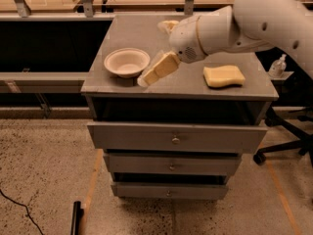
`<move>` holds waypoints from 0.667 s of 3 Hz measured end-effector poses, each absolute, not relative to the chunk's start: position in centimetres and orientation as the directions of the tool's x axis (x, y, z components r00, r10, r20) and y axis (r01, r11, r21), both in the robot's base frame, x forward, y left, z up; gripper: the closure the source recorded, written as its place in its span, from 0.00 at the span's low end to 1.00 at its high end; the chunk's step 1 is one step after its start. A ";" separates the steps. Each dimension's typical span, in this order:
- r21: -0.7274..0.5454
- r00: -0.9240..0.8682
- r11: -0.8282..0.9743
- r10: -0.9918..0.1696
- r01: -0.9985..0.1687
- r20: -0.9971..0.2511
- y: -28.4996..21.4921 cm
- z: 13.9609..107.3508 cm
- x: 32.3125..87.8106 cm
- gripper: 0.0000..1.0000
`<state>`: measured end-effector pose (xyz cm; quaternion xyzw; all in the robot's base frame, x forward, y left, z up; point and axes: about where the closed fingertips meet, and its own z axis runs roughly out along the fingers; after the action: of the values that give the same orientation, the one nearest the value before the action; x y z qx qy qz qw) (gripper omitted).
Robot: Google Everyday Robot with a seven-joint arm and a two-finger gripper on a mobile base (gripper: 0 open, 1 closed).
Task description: Move paper bowl near blue plastic bottle
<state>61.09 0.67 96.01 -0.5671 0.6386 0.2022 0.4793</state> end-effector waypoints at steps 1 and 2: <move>-0.280 0.126 0.222 -0.529 -0.934 -0.839 4.2 93.0 64.2 0.00; -0.251 0.101 0.219 -0.530 -0.943 -0.842 6.2 89.1 66.3 0.00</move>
Offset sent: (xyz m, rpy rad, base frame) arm 0.0805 0.0748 -0.1205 -0.0064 0.0798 0.0453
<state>66.31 6.17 89.13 -0.5829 0.6317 0.2250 0.4589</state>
